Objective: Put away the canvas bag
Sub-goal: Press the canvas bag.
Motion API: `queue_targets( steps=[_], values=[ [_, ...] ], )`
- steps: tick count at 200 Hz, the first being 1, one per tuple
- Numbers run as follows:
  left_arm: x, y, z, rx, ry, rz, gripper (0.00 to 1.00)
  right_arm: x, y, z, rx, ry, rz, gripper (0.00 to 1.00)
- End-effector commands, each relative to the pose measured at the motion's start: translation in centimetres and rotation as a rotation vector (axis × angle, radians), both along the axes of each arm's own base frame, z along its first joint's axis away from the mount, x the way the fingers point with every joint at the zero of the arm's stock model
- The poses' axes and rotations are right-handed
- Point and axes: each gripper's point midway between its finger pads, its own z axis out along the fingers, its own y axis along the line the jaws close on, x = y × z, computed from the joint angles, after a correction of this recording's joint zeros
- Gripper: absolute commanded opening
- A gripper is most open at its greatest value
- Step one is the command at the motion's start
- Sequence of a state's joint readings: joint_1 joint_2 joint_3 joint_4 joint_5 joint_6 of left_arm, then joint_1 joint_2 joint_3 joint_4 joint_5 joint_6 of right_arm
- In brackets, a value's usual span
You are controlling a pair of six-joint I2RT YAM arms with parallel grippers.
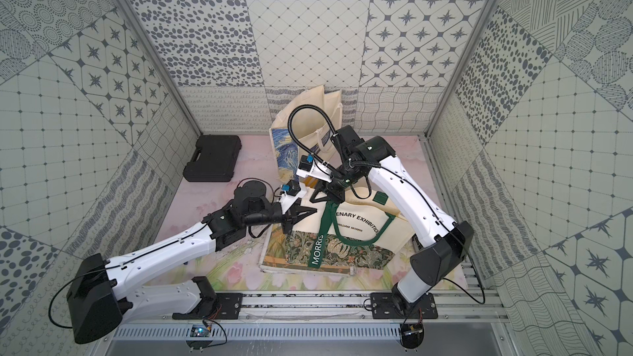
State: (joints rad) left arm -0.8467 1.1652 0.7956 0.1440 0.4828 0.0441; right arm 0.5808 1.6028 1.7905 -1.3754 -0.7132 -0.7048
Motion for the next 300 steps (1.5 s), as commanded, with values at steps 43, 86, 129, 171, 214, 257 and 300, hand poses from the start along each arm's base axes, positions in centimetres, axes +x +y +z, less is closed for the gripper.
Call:
queue_targets(
  steps=[43, 86, 129, 171, 214, 257, 300],
  values=[
    [-2.5, -0.1, -1.2, 0.018, 0.094, -0.127, 0.22, 5.8, 0.2, 7.1, 0.162, -0.292, -0.166, 0.00],
    [-2.4, 0.0, -1.4, 0.021, 0.094, -0.118, 0.00, 6.3, -0.2, 8.6, 0.173, -0.327, -0.215, 0.00],
    [-2.4, -0.1, -1.4, 0.023, 0.102, -0.118, 0.20, 6.4, -0.5, 9.9, 0.187, -0.354, -0.234, 0.00],
    [-2.2, 0.1, -1.6, 0.034, 0.099, -0.107, 0.00, 6.7, -0.8, 10.5, 0.181, -0.384, -0.257, 0.00],
    [-2.5, 0.1, -1.6, 0.037, 0.096, -0.118, 0.00, 6.9, -1.5, 11.6, 0.177, -0.423, -0.283, 0.00],
    [-2.5, 0.2, -1.8, 0.045, 0.102, -0.113, 0.13, 7.2, -1.9, 12.1, 0.173, -0.443, -0.306, 0.00],
    [-2.3, 0.4, -2.3, 0.057, 0.114, -0.093, 0.20, 7.5, -2.7, 12.8, 0.167, -0.475, -0.344, 0.00]
  ],
)
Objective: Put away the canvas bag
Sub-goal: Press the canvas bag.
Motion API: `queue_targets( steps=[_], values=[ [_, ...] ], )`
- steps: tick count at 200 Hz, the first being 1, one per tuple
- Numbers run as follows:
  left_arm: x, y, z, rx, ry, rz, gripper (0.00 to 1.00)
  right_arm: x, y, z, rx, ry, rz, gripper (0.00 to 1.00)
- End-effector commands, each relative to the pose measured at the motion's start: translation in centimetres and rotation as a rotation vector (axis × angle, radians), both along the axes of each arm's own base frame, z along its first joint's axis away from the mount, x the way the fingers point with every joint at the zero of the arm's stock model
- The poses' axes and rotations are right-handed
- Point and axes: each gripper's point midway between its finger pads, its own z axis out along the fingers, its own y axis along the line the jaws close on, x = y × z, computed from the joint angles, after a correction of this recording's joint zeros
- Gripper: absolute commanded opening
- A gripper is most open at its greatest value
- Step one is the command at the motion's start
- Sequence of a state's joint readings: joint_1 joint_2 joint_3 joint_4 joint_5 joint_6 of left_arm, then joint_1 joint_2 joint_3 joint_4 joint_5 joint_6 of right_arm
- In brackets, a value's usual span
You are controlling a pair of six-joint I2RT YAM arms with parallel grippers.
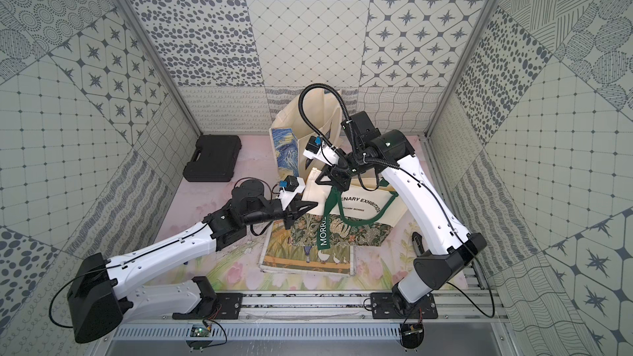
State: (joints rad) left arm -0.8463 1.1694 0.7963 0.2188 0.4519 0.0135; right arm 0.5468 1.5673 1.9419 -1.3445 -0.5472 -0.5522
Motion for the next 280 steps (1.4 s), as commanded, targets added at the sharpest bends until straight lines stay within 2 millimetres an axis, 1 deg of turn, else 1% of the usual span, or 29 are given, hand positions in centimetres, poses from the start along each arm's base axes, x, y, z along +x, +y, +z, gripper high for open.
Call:
queue_targets(
  steps=[1, 8, 15, 32, 49, 60, 69, 74, 80, 93, 104, 113, 117, 120, 128, 147, 153, 157, 167, 184, 192, 197, 210, 217, 235, 251, 262, 272, 280],
  values=[
    [-3.2, 0.6, -3.8, 0.111, 0.137, -0.136, 0.18, 4.0, -0.8, 8.0, 0.144, -0.339, -0.111, 0.00],
    [-3.4, 0.7, -3.9, 0.115, 0.136, -0.146, 0.07, 4.2, -1.0, 8.2, 0.145, -0.343, -0.120, 0.00],
    [-3.5, 0.6, -4.1, 0.118, 0.142, -0.149, 0.04, 4.2, -1.1, 8.2, 0.144, -0.345, -0.126, 0.00],
    [-3.3, 0.7, -4.3, 0.122, 0.156, -0.135, 0.21, 4.2, -1.2, 8.5, 0.147, -0.352, -0.133, 0.00],
    [-3.7, 0.7, -4.5, 0.123, 0.160, -0.156, 0.00, 4.2, -1.4, 8.9, 0.149, -0.360, -0.141, 0.00],
    [-3.6, 0.7, -4.7, 0.127, 0.171, -0.150, 0.05, 4.3, -1.5, 9.0, 0.150, -0.362, -0.145, 0.00],
    [-3.5, 0.8, -4.9, 0.129, 0.178, -0.137, 0.23, 4.3, -1.6, 9.1, 0.151, -0.366, -0.148, 0.00],
    [-3.5, 0.8, -4.9, 0.127, 0.181, -0.132, 0.25, 4.2, -1.7, 9.3, 0.152, -0.370, -0.150, 0.00],
    [-3.5, 0.8, -5.0, 0.127, 0.182, -0.135, 0.22, 4.3, -1.7, 9.3, 0.151, -0.370, -0.153, 0.00],
    [-3.9, 0.9, -4.9, 0.128, 0.178, -0.154, 0.00, 4.3, -1.8, 9.4, 0.150, -0.374, -0.157, 0.00],
    [-3.8, 0.9, -5.0, 0.130, 0.185, -0.151, 0.01, 4.4, -1.9, 9.4, 0.149, -0.375, -0.162, 0.00],
    [-3.8, 0.9, -5.1, 0.133, 0.191, -0.144, 0.19, 4.4, -2.0, 9.5, 0.149, -0.378, -0.166, 0.00],
    [-3.7, 1.0, -5.1, 0.131, 0.192, -0.139, 0.23, 4.4, -2.1, 9.4, 0.147, -0.378, -0.168, 0.00],
    [-3.8, 0.9, -5.0, 0.129, 0.193, -0.141, 0.21, 4.4, -2.1, 9.5, 0.148, -0.378, -0.168, 0.00],
    [-4.1, 0.9, -5.0, 0.127, 0.187, -0.161, 0.00, 4.4, -2.1, 9.5, 0.148, -0.379, -0.170, 0.00],
    [-4.2, 1.0, -5.0, 0.131, 0.195, -0.162, 0.00, 4.5, -2.3, 9.7, 0.149, -0.383, -0.177, 0.00],
    [-4.1, 1.0, -5.1, 0.134, 0.201, -0.153, 0.13, 4.5, -2.3, 9.7, 0.148, -0.384, -0.177, 0.00],
    [-4.0, 1.1, -5.1, 0.134, 0.200, -0.147, 0.15, 4.5, -2.3, 9.8, 0.150, -0.386, -0.178, 0.00],
    [-4.4, 1.1, -5.0, 0.131, 0.195, -0.165, 0.00, 4.5, -2.4, 9.8, 0.150, -0.388, -0.180, 0.00],
    [-4.4, 1.1, -5.0, 0.133, 0.200, -0.166, 0.00, 4.6, -2.5, 10.0, 0.150, -0.392, -0.186, 0.00],
    [-4.3, 1.2, -5.2, 0.138, 0.207, -0.153, 0.19, 4.6, -2.6, 10.0, 0.150, -0.394, -0.187, 0.00],
    [-4.2, 1.2, -5.2, 0.139, 0.210, -0.145, 0.22, 4.7, -2.6, 10.0, 0.149, -0.393, -0.191, 0.00],
    [-4.6, 1.3, -5.1, 0.136, 0.205, -0.171, 0.03, 4.8, -2.7, 10.1, 0.148, -0.398, -0.198, 0.00],
    [-4.7, 1.3, -5.0, 0.137, 0.209, -0.177, 0.01, 4.9, -2.8, 10.1, 0.144, -0.399, -0.204, 0.00],
    [-4.4, 1.4, -5.3, 0.145, 0.224, -0.151, 0.25, 5.0, -2.9, 10.2, 0.142, -0.403, -0.210, 0.00],
    [-5.1, 1.5, -5.3, 0.142, 0.225, -0.180, 0.00, 5.0, -3.1, 10.3, 0.142, -0.407, -0.215, 0.00],
    [-5.1, 1.5, -5.4, 0.146, 0.239, -0.178, 0.00, 5.0, -3.1, 10.4, 0.143, -0.409, -0.221, 0.00],
    [-5.0, 1.6, -5.6, 0.151, 0.250, -0.165, 0.18, 5.1, -3.3, 10.5, 0.141, -0.414, -0.227, 0.00],
    [-5.1, 1.7, -5.7, 0.151, 0.253, -0.168, 0.13, 5.2, -3.3, 10.7, 0.143, -0.418, -0.232, 0.00]
  ],
)
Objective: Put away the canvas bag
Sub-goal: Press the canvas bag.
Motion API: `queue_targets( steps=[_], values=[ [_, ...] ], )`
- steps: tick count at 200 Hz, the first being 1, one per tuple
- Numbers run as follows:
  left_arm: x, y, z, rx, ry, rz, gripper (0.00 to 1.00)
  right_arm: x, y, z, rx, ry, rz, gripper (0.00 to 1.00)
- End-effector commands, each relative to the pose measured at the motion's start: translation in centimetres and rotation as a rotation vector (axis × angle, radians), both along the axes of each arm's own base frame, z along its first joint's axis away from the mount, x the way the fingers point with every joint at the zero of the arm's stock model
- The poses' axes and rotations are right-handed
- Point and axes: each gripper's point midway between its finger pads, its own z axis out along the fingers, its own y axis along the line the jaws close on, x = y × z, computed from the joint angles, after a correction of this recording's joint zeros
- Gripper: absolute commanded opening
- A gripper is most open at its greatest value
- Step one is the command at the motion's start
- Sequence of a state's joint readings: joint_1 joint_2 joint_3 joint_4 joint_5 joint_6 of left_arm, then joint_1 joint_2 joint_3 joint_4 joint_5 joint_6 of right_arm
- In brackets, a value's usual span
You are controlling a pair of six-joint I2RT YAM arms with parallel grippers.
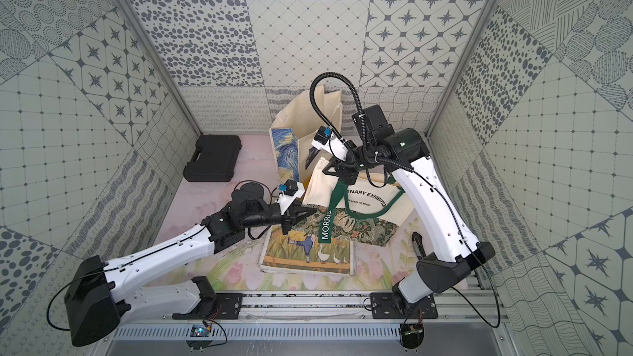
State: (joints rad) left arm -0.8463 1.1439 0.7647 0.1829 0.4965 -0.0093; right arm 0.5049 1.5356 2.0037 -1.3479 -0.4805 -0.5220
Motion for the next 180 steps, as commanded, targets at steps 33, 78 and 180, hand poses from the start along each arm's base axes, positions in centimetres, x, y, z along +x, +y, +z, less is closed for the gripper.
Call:
queue_targets(
  steps=[33, 78, 180],
  values=[
    [-3.9, 1.5, -4.7, 0.143, 0.206, -0.121, 0.19, 4.1, -1.6, 8.6, 0.129, -0.361, -0.147, 0.00],
    [-4.5, 1.9, -5.1, 0.154, 0.225, -0.133, 0.01, 4.4, -2.2, 9.0, 0.128, -0.379, -0.173, 0.00],
    [-4.9, 2.2, -5.4, 0.168, 0.260, -0.136, 0.00, 4.7, -3.5, 9.4, 0.109, -0.410, -0.217, 0.00]
  ],
)
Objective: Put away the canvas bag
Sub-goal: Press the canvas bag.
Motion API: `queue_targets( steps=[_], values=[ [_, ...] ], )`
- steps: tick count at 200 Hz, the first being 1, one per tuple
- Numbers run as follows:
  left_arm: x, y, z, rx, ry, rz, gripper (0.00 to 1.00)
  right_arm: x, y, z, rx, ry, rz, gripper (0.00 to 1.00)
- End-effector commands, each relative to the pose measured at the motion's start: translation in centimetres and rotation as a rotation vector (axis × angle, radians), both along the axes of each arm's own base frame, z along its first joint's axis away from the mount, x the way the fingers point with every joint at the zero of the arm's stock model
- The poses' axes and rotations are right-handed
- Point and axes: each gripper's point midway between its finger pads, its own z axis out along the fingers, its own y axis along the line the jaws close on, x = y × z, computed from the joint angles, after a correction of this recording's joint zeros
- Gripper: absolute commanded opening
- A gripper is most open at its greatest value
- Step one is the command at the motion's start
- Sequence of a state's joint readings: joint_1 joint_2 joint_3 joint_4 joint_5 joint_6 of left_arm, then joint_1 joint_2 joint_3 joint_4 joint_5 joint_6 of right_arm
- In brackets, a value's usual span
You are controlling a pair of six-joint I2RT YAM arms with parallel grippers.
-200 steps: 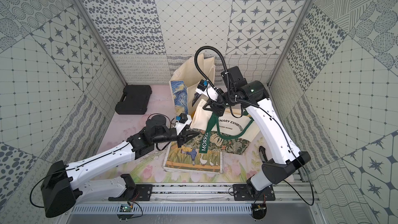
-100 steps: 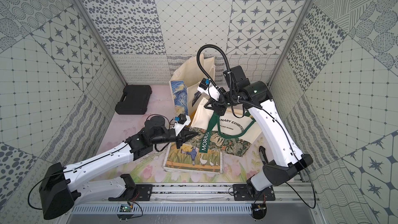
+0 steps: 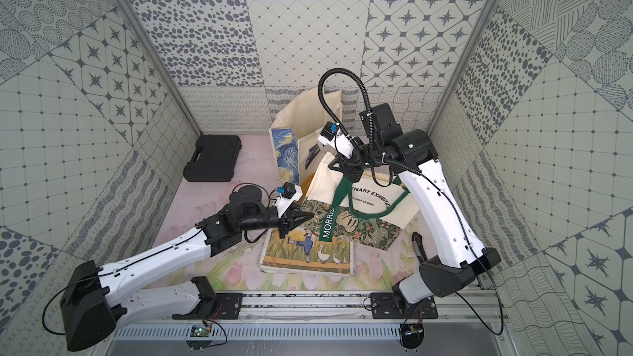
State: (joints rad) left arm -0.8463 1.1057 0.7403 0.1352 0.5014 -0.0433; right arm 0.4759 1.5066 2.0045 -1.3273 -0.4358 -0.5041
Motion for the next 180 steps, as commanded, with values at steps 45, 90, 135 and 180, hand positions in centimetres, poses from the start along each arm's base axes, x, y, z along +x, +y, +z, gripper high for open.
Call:
queue_targets(
  steps=[45, 90, 135, 180],
  values=[
    [-4.7, 1.0, -4.7, 0.146, 0.254, -0.181, 0.25, 3.9, -2.7, 8.8, 0.093, -0.382, -0.167, 0.00],
    [-4.5, 0.9, -5.3, 0.188, 0.298, -0.179, 0.00, 4.0, -3.2, 8.8, 0.085, -0.390, -0.186, 0.00],
    [-4.5, 0.4, -5.4, 0.195, 0.318, -0.199, 0.09, 3.9, -3.3, 8.6, 0.086, -0.388, -0.186, 0.00],
    [-4.2, 0.1, -4.8, 0.179, 0.299, -0.198, 0.23, 3.3, -2.6, 8.0, 0.109, -0.355, -0.140, 0.00]
  ],
)
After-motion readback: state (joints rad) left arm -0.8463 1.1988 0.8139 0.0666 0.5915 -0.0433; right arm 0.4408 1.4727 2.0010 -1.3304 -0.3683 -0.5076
